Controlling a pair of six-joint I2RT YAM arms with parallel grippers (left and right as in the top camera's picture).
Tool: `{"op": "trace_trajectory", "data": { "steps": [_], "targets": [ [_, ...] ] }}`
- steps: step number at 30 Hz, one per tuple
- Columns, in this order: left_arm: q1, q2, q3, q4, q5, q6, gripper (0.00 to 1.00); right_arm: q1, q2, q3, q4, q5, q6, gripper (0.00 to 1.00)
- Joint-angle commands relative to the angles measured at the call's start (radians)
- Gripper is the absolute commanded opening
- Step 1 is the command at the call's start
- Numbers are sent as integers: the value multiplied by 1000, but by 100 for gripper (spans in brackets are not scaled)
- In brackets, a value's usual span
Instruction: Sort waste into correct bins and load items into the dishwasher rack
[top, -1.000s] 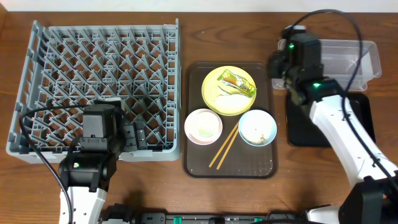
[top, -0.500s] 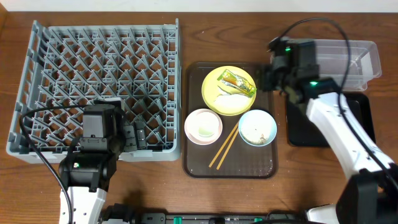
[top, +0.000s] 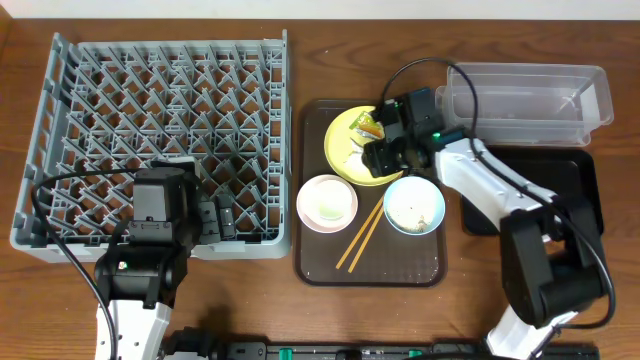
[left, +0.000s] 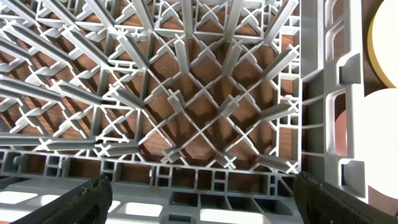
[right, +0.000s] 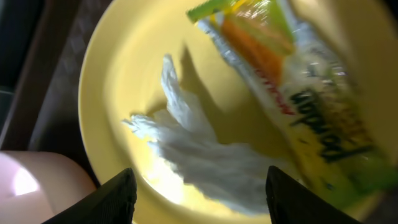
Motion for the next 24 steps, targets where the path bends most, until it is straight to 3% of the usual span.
{"op": "trace_trajectory", "data": {
  "steps": [1,3,7,10,17,24],
  "targets": [
    [4,-2,26,-2,-4,-9,94,16,36,7,8,43,-12,63],
    [4,-2,26,-2,-4,-9,94,18,45,7,7,59,-13,56],
    [4,-2,26,-2,-4,-9,94,18,40,8,9,64,-13,27],
    [4,-2,26,-2,-4,-9,94,18,29,8,5,63,-12,16],
    [4,-2,26,-2,-4,-9,95,-19,-145,10,12,87,0,7],
    [4,-2,26,-2,-4,-9,94,-135,-308,10,77,300,75,15]
  ]
}}
